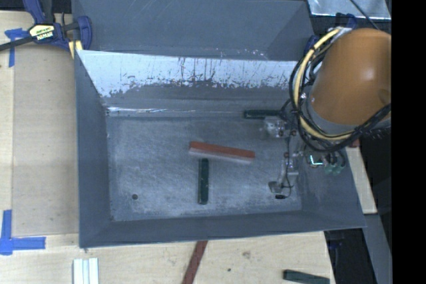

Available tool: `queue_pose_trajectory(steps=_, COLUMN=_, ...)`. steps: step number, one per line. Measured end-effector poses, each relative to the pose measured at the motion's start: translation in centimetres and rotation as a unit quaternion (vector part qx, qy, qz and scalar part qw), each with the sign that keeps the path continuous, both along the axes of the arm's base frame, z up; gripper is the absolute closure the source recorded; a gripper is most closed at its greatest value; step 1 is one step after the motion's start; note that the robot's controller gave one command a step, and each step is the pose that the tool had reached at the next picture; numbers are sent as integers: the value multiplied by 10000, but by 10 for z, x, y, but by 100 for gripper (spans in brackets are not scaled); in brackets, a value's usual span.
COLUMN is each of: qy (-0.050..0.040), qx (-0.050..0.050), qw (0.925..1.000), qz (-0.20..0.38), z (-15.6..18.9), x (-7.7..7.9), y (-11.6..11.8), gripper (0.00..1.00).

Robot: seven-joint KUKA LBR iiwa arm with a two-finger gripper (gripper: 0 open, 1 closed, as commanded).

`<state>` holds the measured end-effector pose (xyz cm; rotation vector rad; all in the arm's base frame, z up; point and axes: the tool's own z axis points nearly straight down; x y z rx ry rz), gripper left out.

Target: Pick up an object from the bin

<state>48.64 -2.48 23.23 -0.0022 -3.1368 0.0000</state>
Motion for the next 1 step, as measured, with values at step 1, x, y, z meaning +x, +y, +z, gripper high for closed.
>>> queue_pose_trajectory(steps=1, qy=-41, qx=-2, qw=10000, qz=3, z=4, x=2, y=0, gripper=0)
